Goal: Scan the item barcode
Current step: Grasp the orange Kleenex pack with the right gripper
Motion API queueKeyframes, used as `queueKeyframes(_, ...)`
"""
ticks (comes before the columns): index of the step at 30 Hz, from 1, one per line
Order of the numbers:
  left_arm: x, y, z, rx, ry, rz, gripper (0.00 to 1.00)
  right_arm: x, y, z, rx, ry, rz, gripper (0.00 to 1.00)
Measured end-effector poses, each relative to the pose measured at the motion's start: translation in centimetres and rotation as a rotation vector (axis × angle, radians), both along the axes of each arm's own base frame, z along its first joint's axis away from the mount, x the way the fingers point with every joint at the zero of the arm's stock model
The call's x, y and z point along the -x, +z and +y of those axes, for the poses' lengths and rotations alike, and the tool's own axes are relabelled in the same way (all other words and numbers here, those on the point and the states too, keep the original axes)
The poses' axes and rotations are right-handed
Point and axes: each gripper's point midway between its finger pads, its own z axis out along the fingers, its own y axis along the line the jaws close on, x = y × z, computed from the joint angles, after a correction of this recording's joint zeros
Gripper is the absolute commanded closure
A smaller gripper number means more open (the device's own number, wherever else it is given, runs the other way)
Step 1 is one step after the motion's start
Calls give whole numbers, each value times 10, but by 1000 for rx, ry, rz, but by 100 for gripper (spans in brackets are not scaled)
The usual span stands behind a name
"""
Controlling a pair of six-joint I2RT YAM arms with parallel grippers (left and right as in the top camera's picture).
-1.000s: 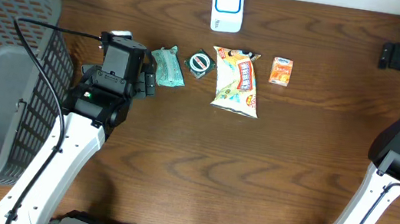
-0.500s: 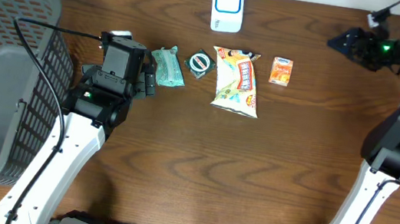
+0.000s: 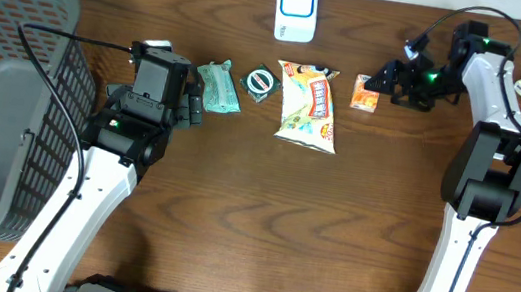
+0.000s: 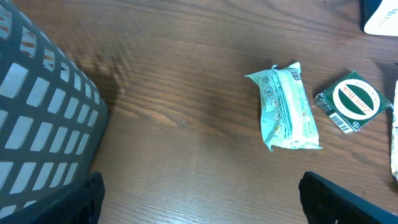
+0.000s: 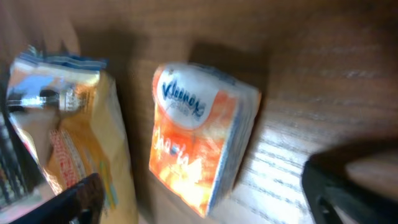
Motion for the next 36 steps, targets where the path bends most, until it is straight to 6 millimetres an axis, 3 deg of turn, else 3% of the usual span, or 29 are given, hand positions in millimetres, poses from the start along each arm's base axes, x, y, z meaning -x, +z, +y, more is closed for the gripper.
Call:
queueKeyframes(6, 0, 0, 0, 0, 0, 0, 2, -13, -5, -3, -7, -63, -43, 28)
queueKeyframes(10, 0, 0, 0, 0, 0, 0, 2, -16, -9, -1, -33, -95, -59, 34)
queueKeyframes(12, 0, 0, 0, 0, 0, 0, 2, -15, -11, 2, -40, -99, -66, 50)
queueKeyframes(15, 0, 0, 0, 0, 0, 0, 2, -7, -18, 9, -55, -101, -38, 86)
queueKeyframes(16, 0, 0, 0, 0, 0, 0, 2, -3, -22, 11, -53, -100, -20, 91)
queueKeyframes(19, 0, 0, 0, 0, 0, 0, 2, 5, -26, 17, -71, -101, 18, 91)
queueKeyframes(22, 0, 0, 0, 0, 0, 0, 3, 4, -24, 16, -83, -103, 18, 99)
queueKeyframes(28, 0, 0, 0, 0, 0, 0, 2, 7, -18, 15, -155, -117, 31, 99)
queueKeyframes(32, 0, 0, 0, 0, 0, 0, 2, 5, 2, 23, -300, -85, -18, 99)
queueKeyframes(36, 0, 0, 0, 0, 0, 0, 2, 3, 40, 40, -502, -14, -106, 99)
